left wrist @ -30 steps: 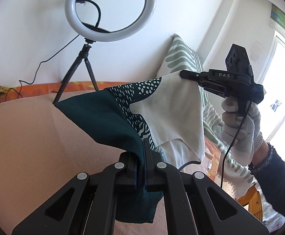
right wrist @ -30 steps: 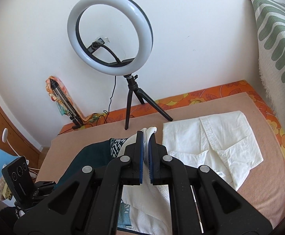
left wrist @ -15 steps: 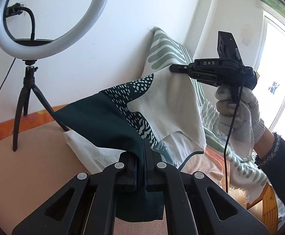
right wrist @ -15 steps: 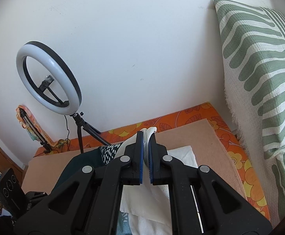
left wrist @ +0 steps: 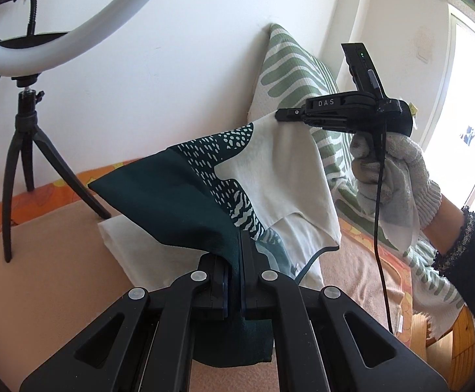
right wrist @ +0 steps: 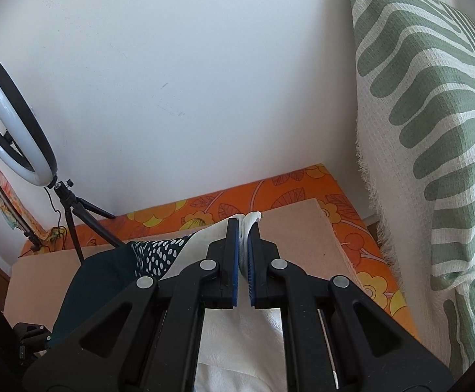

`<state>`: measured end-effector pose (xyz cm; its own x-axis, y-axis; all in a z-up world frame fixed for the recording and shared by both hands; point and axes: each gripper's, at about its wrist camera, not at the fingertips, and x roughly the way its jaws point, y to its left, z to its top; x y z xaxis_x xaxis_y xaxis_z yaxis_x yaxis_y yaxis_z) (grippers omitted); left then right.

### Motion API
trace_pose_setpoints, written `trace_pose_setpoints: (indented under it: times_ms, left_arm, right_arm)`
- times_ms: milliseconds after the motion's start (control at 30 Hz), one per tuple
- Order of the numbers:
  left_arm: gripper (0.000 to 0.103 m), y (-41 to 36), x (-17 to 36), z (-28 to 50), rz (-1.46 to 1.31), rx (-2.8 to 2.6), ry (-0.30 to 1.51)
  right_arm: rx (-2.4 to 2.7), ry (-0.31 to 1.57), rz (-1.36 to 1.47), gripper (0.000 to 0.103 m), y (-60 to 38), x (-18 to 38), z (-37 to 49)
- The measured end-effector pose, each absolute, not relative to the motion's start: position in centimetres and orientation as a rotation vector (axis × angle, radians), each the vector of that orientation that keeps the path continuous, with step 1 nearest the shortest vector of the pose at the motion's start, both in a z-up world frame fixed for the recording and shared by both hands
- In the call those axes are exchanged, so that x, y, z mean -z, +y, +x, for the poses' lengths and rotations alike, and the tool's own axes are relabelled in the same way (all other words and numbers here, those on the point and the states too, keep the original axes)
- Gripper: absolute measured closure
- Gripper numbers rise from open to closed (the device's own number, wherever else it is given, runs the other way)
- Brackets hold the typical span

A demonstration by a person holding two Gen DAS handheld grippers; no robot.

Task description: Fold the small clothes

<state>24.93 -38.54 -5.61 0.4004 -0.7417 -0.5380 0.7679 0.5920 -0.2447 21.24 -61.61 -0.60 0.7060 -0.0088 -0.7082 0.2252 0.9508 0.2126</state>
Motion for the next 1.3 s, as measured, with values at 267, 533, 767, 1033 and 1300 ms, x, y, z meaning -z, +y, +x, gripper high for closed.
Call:
trace_pose_setpoints:
  times_ms: [267,533,767,1033,1300]
  left_arm:
    - [0.032,-38.0,4.1,23.7,0.063,0.868,0.591]
    - [0.028,-37.3,3.1,21.7,0.079,0.854,0.596]
    - [0.027,-36.3,1.6,19.0,0.083,0.853,0.567]
    - [0.024,-34.1,-0.8,15.5,0.079,0.848,0.516]
    - [0.022,-31.1,-2.6,11.2,0.112,0.838,0.48]
  right_arm:
    - [0.218,0.768,0.24,0.04,-62.4,0.7,20.0]
    - [0.231,0.763,0.23,0.031,-60.8,-1.0,18.0]
    - [0.25,0.743,0.222,0.031,-58.6,-3.4,15.7]
    - [0.264,0.721,0.179,0.03,-55.1,-6.7,12.4]
    - [0.27,0.685,0.151,0.022,-50.7,-8.7,8.0]
